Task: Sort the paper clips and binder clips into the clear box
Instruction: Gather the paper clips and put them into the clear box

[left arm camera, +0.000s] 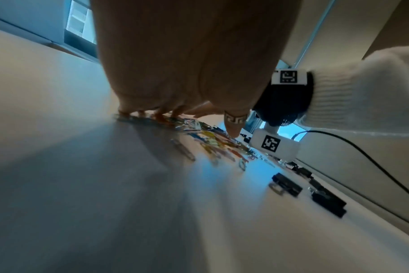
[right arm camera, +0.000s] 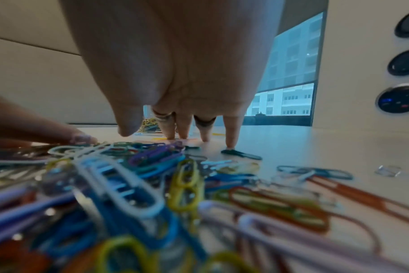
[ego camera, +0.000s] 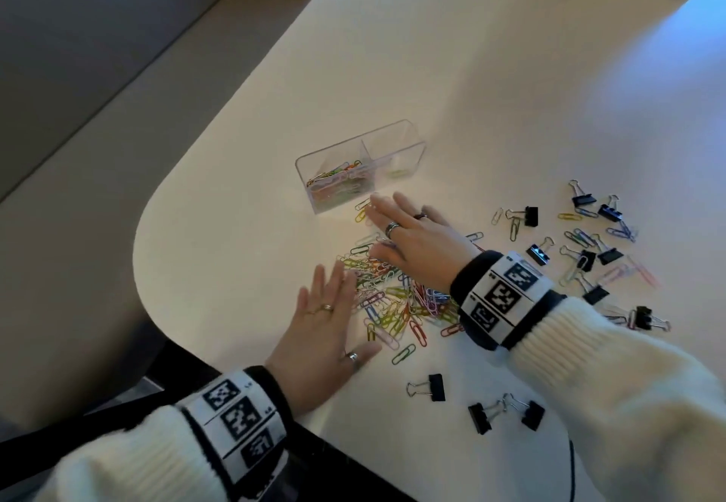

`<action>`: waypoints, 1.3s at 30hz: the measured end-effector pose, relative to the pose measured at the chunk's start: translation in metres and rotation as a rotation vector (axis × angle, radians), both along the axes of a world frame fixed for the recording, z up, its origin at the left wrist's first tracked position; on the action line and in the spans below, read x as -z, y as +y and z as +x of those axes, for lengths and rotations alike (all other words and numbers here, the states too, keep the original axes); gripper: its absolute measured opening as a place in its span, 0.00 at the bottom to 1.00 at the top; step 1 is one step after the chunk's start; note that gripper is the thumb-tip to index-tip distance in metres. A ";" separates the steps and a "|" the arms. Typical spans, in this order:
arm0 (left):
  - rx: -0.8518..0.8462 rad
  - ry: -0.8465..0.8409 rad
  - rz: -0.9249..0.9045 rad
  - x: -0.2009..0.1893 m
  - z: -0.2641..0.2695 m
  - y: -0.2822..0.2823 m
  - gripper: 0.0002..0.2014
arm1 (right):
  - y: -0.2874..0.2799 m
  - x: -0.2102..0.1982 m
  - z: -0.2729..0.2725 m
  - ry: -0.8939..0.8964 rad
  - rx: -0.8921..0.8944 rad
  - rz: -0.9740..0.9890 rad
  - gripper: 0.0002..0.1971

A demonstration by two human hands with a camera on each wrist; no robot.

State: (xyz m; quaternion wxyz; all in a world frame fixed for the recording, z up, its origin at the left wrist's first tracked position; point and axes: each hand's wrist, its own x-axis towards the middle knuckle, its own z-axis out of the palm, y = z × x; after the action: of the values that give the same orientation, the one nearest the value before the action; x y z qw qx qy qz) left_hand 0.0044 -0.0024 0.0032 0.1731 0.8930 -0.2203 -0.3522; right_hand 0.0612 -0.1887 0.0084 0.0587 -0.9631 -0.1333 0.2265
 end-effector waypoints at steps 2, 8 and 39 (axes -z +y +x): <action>-0.007 0.017 -0.056 -0.004 0.004 -0.013 0.43 | -0.003 -0.002 -0.003 0.011 -0.020 -0.016 0.30; -0.011 -0.132 -0.099 -0.011 0.055 -0.044 0.38 | -0.034 -0.021 -0.037 0.006 0.314 0.218 0.29; 0.153 -0.173 -0.263 -0.023 0.085 -0.079 0.25 | -0.070 -0.020 -0.071 -0.063 0.514 0.328 0.19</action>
State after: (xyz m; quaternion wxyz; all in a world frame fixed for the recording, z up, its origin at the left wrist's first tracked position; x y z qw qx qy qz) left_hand 0.0897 -0.0810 0.0258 0.2415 0.8702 -0.3457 -0.2545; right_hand -0.0098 -0.2587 0.0288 0.2648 -0.9494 0.0783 0.1496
